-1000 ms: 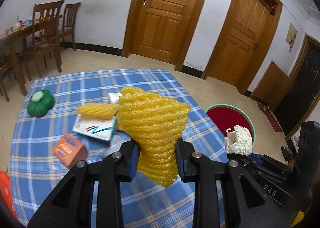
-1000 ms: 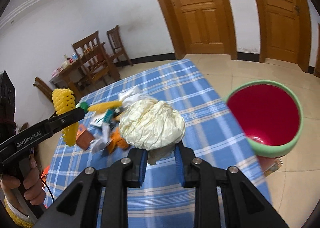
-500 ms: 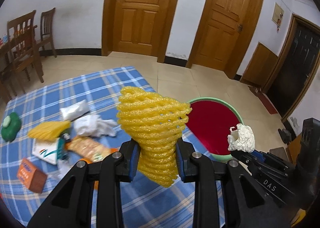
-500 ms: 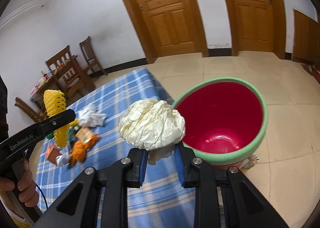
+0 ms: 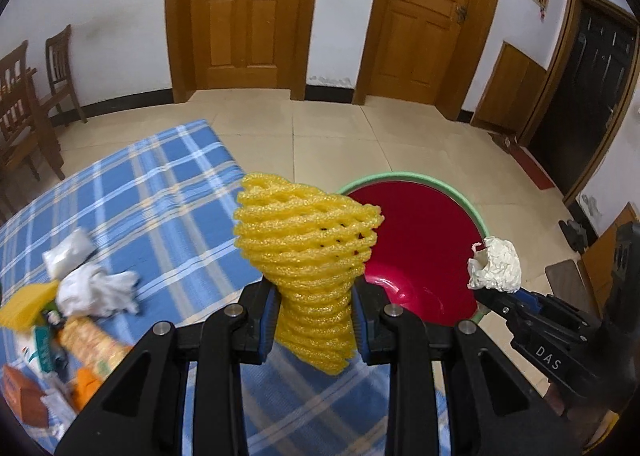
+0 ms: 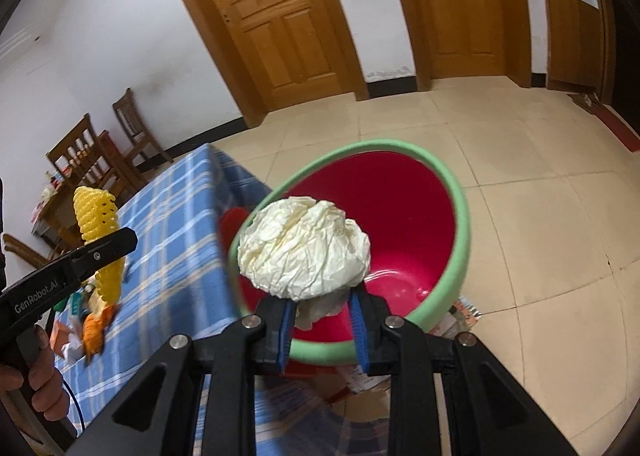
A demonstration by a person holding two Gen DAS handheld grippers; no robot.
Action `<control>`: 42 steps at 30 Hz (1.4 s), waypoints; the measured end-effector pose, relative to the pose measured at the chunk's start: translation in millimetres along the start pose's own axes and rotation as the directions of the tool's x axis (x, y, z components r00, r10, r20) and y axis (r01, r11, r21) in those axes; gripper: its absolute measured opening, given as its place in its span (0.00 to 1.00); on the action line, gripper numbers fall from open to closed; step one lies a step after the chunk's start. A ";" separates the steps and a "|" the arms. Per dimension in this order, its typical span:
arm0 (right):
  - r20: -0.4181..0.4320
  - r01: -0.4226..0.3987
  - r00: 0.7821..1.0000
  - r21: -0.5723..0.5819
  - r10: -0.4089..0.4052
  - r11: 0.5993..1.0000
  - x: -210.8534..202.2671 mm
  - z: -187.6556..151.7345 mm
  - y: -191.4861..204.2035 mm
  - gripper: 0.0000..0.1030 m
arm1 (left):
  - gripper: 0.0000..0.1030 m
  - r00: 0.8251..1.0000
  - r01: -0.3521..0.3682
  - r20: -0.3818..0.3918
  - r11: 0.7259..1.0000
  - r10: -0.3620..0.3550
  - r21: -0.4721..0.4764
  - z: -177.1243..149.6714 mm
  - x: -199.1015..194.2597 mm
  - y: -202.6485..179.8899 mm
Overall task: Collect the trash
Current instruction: 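Carry the yellow foam net and white paper over the red bin with both grippers, then open both grippers to drop the foam net and paper into the bin, then move both tools back over the table toward the remaining trash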
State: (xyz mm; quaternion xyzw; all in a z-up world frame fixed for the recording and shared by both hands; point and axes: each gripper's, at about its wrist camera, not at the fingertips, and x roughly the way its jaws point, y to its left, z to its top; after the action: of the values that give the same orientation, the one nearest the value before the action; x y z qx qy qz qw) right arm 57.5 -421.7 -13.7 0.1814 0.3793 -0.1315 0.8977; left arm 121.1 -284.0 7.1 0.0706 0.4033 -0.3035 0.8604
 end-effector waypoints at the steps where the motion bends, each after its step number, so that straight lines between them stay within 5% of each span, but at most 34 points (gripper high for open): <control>1: -0.002 0.008 1.000 0.008 -0.008 1.000 2.9 1.1 -5.8 0.26 | 0.31 1.000 0.001 -0.006 1.000 -0.001 0.006 1.5 5.0 -3.5; 13: -0.013 0.050 0.999 0.035 -0.049 0.998 15.9 6.2 -31.8 0.34 | 0.31 0.996 0.025 -0.083 0.998 -0.020 0.062 12.2 58.4 -30.7; 17: -0.004 0.047 0.999 0.033 -0.047 0.998 14.6 6.7 -33.4 0.44 | 0.43 0.996 0.025 -0.089 0.997 -0.018 0.079 13.8 64.6 -34.9; 25: 0.012 0.039 0.999 0.047 -0.039 0.998 13.1 8.5 -34.9 0.52 | 0.66 0.998 0.003 -0.058 0.998 0.001 0.070 16.0 57.8 -37.3; 42: 0.045 0.024 0.999 0.045 -0.026 0.999 -7.1 11.8 -23.5 0.53 | 0.69 1.000 -0.009 -0.003 1.000 0.009 0.014 14.9 17.3 -24.0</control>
State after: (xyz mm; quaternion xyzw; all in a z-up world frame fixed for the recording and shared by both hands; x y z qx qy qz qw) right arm 51.4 -447.2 -6.2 0.1937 0.3581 -0.1554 0.9001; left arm 125.5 -316.9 7.2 0.0789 0.4023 -0.3023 0.8605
